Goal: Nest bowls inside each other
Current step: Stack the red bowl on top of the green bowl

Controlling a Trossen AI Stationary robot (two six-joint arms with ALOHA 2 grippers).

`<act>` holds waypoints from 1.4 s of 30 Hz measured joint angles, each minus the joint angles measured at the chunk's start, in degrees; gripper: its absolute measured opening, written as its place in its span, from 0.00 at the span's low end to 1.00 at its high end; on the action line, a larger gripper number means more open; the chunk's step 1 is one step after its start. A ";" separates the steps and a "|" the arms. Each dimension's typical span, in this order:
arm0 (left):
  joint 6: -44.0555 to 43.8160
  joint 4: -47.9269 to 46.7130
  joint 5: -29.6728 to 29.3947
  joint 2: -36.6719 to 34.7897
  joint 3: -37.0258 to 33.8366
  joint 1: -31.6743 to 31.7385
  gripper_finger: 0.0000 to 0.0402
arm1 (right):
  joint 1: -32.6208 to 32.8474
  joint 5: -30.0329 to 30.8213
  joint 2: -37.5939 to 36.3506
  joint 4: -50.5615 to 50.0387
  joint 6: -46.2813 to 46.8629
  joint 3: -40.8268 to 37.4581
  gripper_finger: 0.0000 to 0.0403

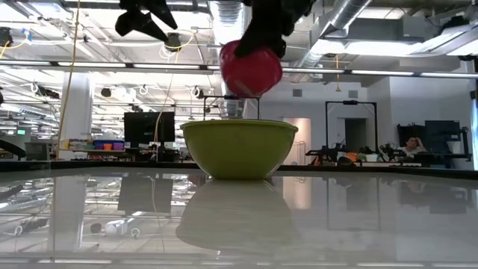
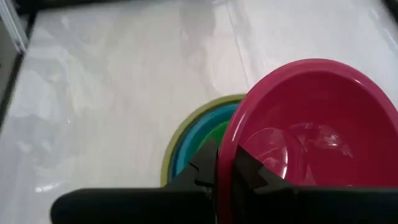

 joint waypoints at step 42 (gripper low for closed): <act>-1.92 -4.15 -0.93 -6.34 0.00 -0.07 0.44 | 5.02 9.40 21.17 -7.07 4.42 9.69 0.39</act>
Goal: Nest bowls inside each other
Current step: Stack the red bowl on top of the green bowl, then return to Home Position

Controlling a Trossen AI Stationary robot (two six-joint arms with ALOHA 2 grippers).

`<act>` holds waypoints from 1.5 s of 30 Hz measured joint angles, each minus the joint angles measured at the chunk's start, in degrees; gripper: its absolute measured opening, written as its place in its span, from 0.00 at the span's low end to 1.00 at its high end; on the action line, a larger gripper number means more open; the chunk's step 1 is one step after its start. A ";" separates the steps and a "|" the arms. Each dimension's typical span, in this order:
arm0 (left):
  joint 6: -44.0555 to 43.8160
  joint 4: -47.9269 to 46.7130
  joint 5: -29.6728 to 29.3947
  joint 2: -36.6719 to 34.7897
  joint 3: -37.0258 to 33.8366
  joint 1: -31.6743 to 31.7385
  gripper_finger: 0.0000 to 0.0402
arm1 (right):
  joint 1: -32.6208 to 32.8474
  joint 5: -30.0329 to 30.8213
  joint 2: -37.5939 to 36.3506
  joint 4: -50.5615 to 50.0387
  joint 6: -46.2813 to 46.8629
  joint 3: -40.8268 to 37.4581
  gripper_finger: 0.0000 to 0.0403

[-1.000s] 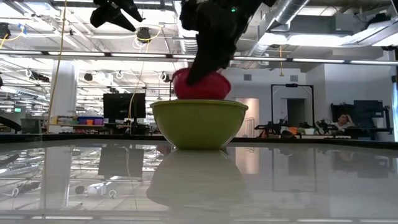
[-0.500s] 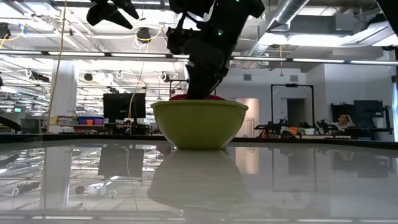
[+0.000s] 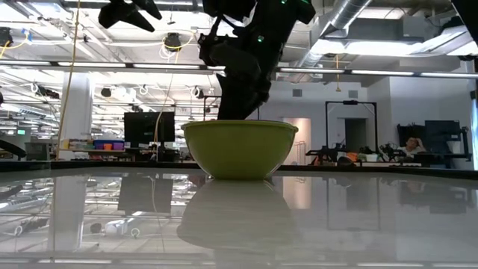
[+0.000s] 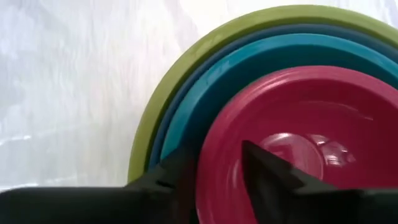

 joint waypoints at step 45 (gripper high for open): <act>-0.11 17.47 5.97 -45.52 -29.94 -1.07 0.44 | 20.05 45.81 -71.53 23.11 4.29 -38.23 0.63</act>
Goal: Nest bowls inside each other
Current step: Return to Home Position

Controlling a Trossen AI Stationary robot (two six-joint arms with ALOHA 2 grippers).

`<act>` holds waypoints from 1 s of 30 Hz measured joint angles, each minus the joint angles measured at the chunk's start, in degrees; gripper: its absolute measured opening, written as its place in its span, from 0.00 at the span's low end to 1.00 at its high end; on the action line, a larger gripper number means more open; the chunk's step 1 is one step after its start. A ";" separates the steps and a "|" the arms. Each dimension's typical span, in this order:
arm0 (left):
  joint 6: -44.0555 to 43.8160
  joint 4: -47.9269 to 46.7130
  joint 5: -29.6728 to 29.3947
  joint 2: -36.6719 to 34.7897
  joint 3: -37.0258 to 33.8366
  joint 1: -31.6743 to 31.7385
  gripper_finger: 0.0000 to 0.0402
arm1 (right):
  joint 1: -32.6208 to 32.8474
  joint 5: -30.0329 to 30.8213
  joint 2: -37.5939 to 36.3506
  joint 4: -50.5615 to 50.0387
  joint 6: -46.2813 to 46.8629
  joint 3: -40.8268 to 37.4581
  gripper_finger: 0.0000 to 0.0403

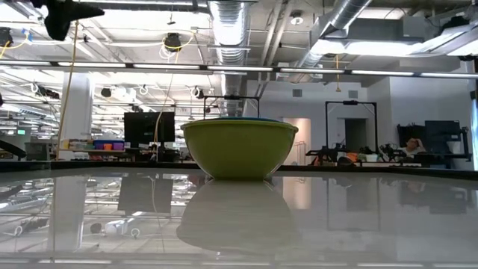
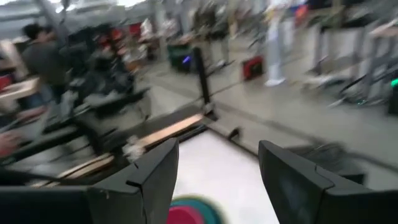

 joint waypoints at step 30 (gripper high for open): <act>-4.78 26.93 0.12 0.55 -20.27 0.02 0.36 | 2.37 -16.22 -41.51 18.57 1.00 -33.37 0.52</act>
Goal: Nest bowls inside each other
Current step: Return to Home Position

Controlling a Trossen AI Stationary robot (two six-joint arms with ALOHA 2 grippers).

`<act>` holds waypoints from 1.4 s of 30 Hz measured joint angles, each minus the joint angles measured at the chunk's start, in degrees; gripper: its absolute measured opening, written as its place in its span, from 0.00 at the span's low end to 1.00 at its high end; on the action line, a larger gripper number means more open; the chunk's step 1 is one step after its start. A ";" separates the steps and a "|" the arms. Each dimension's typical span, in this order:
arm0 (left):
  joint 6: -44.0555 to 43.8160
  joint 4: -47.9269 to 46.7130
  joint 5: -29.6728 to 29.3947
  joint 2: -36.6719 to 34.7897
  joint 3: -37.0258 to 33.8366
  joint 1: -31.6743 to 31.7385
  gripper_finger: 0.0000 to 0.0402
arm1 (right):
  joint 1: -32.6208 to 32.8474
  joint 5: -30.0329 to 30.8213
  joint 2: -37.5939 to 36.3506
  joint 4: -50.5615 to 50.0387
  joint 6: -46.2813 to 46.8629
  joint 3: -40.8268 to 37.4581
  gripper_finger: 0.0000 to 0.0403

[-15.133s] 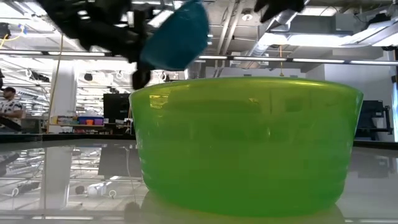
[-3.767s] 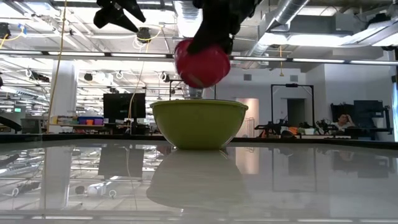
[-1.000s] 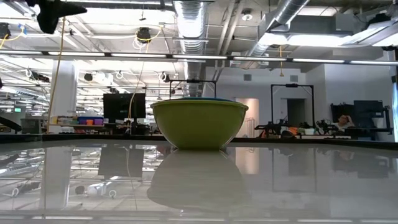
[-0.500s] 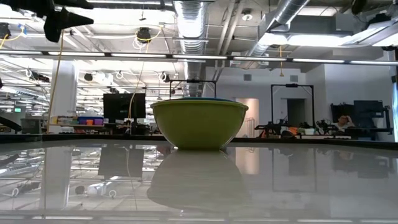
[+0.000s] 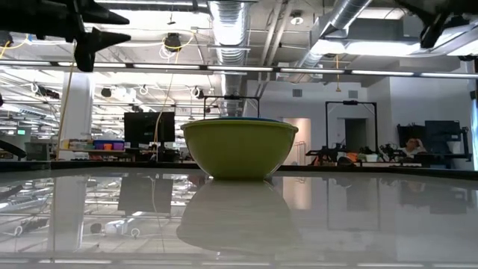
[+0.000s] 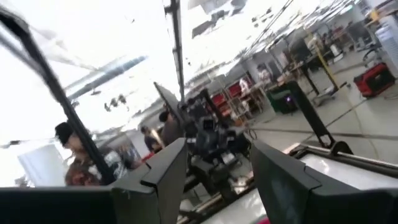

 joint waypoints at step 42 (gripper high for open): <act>-5.26 -0.08 4.75 0.15 -16.63 0.00 0.35 | -21.18 -16.54 -0.54 -1.61 6.68 -19.16 0.52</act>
